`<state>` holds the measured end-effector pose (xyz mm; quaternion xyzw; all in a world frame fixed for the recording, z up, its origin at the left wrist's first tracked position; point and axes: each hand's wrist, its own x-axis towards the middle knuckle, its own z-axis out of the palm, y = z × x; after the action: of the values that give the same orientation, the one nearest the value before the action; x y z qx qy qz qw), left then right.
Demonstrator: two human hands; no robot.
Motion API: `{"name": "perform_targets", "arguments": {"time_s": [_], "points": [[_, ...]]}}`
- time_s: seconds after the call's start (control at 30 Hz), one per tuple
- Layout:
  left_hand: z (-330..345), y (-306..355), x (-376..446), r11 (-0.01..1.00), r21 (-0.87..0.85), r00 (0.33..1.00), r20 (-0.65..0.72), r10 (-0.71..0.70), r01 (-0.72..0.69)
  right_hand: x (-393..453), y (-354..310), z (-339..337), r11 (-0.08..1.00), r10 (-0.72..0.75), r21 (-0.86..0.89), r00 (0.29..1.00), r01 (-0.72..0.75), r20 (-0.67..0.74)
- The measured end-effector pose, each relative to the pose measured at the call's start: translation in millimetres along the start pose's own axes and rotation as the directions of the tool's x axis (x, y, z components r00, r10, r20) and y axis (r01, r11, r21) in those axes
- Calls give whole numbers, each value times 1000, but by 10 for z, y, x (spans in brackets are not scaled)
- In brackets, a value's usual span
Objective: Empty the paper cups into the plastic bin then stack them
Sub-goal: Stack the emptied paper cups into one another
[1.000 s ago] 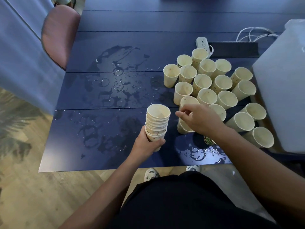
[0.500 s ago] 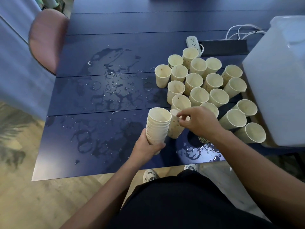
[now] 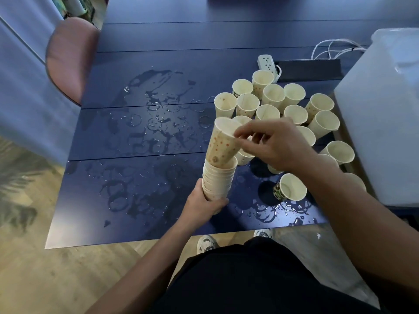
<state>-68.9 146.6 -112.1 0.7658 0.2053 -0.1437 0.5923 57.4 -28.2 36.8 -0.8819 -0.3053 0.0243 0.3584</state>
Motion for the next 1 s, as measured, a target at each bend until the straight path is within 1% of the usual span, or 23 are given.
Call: {"name": "perform_targets", "arguments": {"time_s": [0.07, 0.17, 0.23, 0.3, 0.37, 0.4, 0.43, 0.5, 0.53, 0.57, 0.6, 0.63, 0.7, 0.77, 0.87, 1.0], "points": [[5, -1, -4, 1000, -9, 1000, -6, 2, -2, -21, 45, 79, 1000, -16, 1, 997, 16, 76], [19, -4, 4, 1000, -19, 1000, -7, 18, -18, -54, 106, 178, 998, -45, 43, 991, 39, 128], [32, 1, 20, 999, -23, 999, -12, 30, -30, -68, 121, 229, 997, -42, 64, 981, 31, 189], [49, -7, 39, 999, -40, 999, -14, 34, -34, -90, 116, 283, 999, -34, 40, 961, 24, 274], [64, -21, 46, 998, -52, 1000, -11, 27, -28, -119, 120, 312, 997, 2, 69, 946, -26, 324], [62, -25, 41, 999, -42, 1000, -14, 27, -28, -124, 121, 310, 992, 33, 102, 949, -68, 312], [57, -24, 36, 999, -32, 999, -16, 29, -30, -120, 137, 305, 984, 69, 139, 962, -109, 265], [50, -31, 33, 999, -22, 999, -16, 29, -29, -94, 208, 298, 971, 152, 169, 983, -167, 101], [49, -35, 30, 999, -24, 1000, -14, 27, -27, -73, 262, 303, 974, 191, 124, 981, -192, 22], [51, -37, 24, 999, -25, 1000, -13, 23, -24, -52, 316, 310, 975, 222, 31, 975, -221, -30], [54, -34, 17, 999, -25, 1000, -11, 22, -22, -31, 361, 314, 963, 254, -81, 967, -256, -34], [60, -36, 11, 999, -26, 1000, -11, 21, -21, -20, 411, 327, 940, 294, -180, 956, -290, -3], [72, -40, 5, 999, -28, 1000, -7, 22, -22, -16, 516, 362, 889, 372, -321, 924, -326, 92], [73, -34, -6, 999, -30, 1000, -4, 22, -22, -16, 592, 423, 849, 409, -426, 899, -312, 157], [62, -32, -16, 999, -31, 1000, -8, 25, -25, 7, 654, 526, 818, 431, -486, 887, -306, 167], [58, -58, -21, 999, -42, 999, -16, 29, -30, -1, 638, 588, 803, 407, -532, 900, -269, 159]]}}
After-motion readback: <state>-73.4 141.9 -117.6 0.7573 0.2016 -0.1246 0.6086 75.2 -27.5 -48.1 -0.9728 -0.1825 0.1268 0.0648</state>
